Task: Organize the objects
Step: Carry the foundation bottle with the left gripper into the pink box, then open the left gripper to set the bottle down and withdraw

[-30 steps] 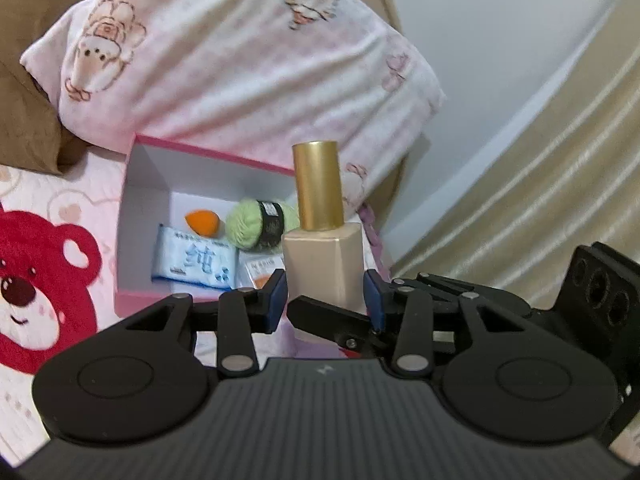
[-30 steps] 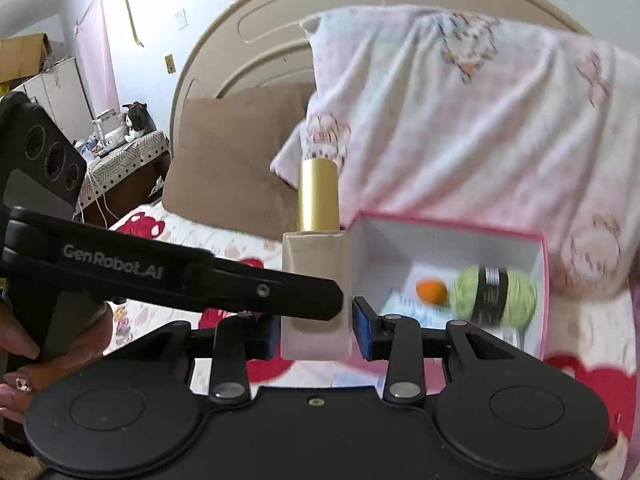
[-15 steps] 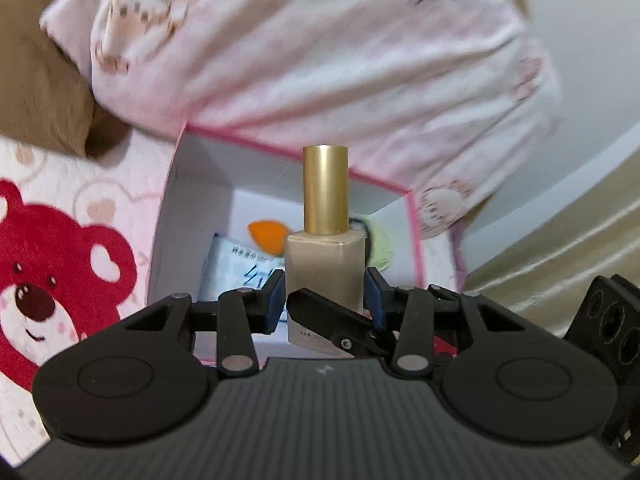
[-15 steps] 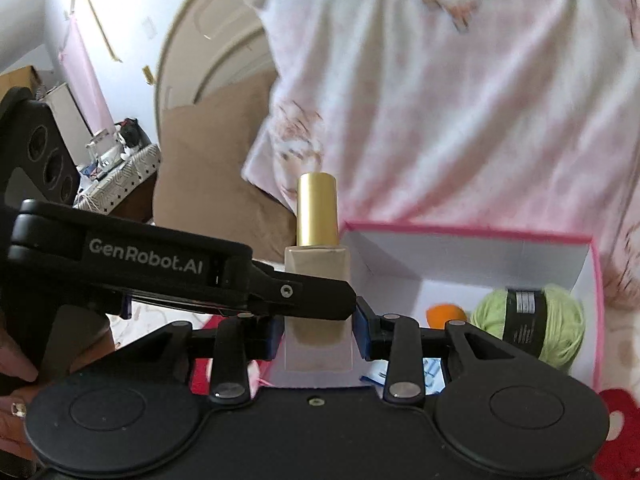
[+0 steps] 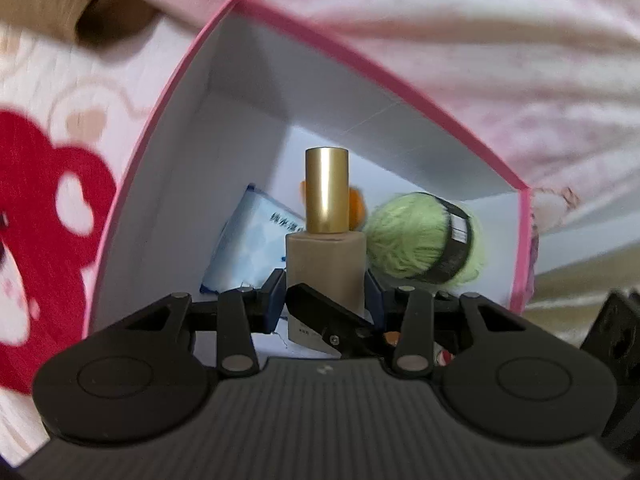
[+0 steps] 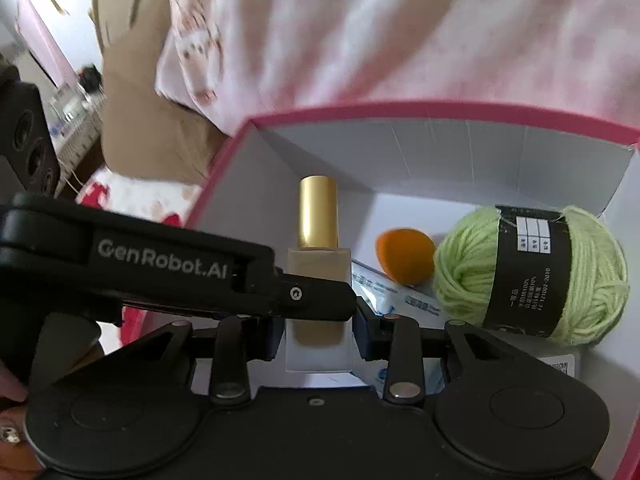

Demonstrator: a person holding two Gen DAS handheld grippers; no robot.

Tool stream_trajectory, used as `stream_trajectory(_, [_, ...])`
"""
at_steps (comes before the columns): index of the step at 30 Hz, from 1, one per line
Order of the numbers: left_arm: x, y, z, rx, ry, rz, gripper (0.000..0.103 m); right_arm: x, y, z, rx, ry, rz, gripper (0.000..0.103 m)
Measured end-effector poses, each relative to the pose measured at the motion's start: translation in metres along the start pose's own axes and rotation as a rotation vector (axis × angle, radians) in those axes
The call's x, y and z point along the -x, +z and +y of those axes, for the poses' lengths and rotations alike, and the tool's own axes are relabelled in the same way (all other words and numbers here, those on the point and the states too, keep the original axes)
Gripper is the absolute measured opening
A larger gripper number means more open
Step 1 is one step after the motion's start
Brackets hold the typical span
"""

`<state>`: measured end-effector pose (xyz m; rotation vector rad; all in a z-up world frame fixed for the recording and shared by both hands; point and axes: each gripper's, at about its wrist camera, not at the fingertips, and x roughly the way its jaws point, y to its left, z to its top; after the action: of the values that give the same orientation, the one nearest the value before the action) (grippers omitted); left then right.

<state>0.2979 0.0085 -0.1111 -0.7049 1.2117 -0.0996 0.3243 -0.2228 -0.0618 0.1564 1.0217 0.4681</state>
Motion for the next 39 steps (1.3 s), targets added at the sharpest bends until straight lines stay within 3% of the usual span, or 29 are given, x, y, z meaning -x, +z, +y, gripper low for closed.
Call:
stream_trajectory(7, [-0.017,0.002,0.004,0.009,0.008,0.014,0.038,-0.017,0.008,-0.003,0.07,-0.089,0.059,0.039])
stream_trajectory(10, [-0.011,-0.002,0.0,-0.023,0.038,-0.024,0.042,-0.012,0.008,0.002,0.099,-0.146,0.061,0.043])
stream_trajectory(14, [0.007,-0.006,-0.005,-0.089,0.047,-0.066,0.045,0.009,0.001,0.004,0.117,-0.227,0.021,0.045])
stream_trajectory(18, [0.034,-0.02,-0.007,-0.225,0.087,-0.096,0.049,0.038,-0.009,0.002,0.114,-0.31,-0.063,0.046])
stream_trajectory(21, [0.053,-0.035,-0.002,-0.257,0.096,-0.111,0.05,0.06,-0.015,0.0,0.025,-0.254,-0.114,0.046])
stream_trajectory(26, [0.082,-0.052,-0.003,-0.299,0.071,-0.098,0.053,0.097,-0.03,0.014,0.02,-0.245,-0.156,0.051])
stream_trajectory(33, [0.103,-0.075,-0.021,-0.281,-0.025,-0.04,0.055,0.14,-0.056,0.037,-0.02,-0.194,-0.2,0.058])
stream_trajectory(39, [0.126,-0.102,-0.028,-0.338,-0.007,-0.037,0.055,0.176,-0.076,0.061,-0.013,-0.195,-0.235,0.06])
